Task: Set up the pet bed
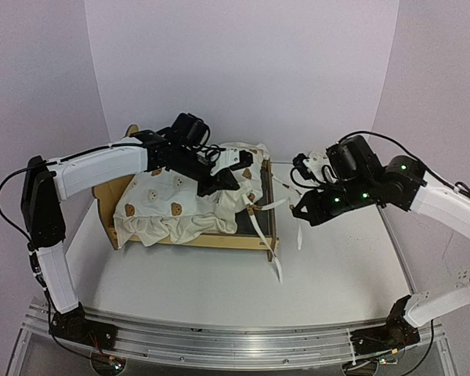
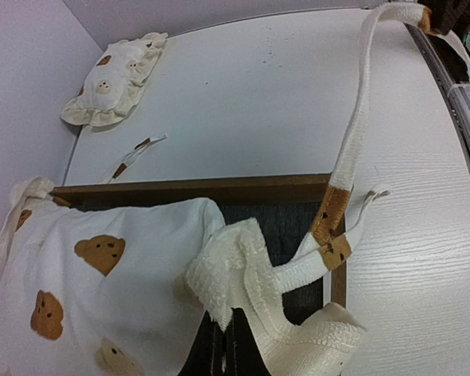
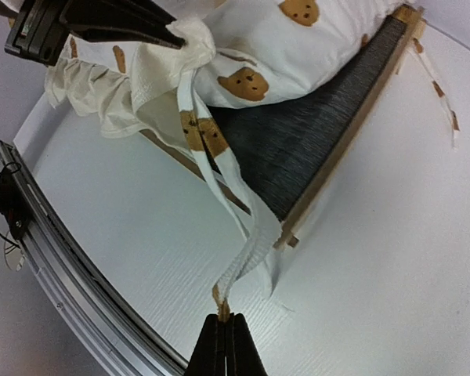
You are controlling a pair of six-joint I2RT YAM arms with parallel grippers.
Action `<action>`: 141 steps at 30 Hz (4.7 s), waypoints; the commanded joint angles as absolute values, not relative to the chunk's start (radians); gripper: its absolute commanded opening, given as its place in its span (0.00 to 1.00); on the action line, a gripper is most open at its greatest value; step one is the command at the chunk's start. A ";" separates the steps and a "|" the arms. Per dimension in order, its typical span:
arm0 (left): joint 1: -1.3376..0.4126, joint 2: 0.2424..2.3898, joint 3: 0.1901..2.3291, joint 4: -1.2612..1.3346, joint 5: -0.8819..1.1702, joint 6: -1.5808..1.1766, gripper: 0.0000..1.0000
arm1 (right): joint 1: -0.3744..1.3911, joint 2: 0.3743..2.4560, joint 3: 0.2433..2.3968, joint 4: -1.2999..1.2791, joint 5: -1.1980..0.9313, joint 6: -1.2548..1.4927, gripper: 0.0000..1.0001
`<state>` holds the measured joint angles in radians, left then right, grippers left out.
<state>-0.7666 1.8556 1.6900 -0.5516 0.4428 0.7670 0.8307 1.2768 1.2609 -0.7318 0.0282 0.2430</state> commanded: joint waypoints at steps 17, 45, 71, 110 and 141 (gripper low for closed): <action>-0.593 1.606 1.420 -0.551 0.419 0.746 0.00 | 0.828 1.777 1.466 -0.186 -0.006 -0.117 0.00; -0.592 1.720 1.415 -0.455 0.509 0.700 0.00 | 0.823 1.770 1.186 -0.062 -0.017 0.295 0.00; -0.631 1.884 1.507 -0.411 0.610 0.745 0.00 | 0.860 1.520 1.241 -0.530 0.088 0.391 0.56; -0.650 1.912 1.523 -0.382 0.617 0.696 0.00 | 1.117 2.262 0.812 1.316 0.897 0.223 0.32; -0.704 1.998 1.657 -0.325 0.723 0.591 0.00 | 1.157 1.587 0.437 0.583 0.548 0.495 0.00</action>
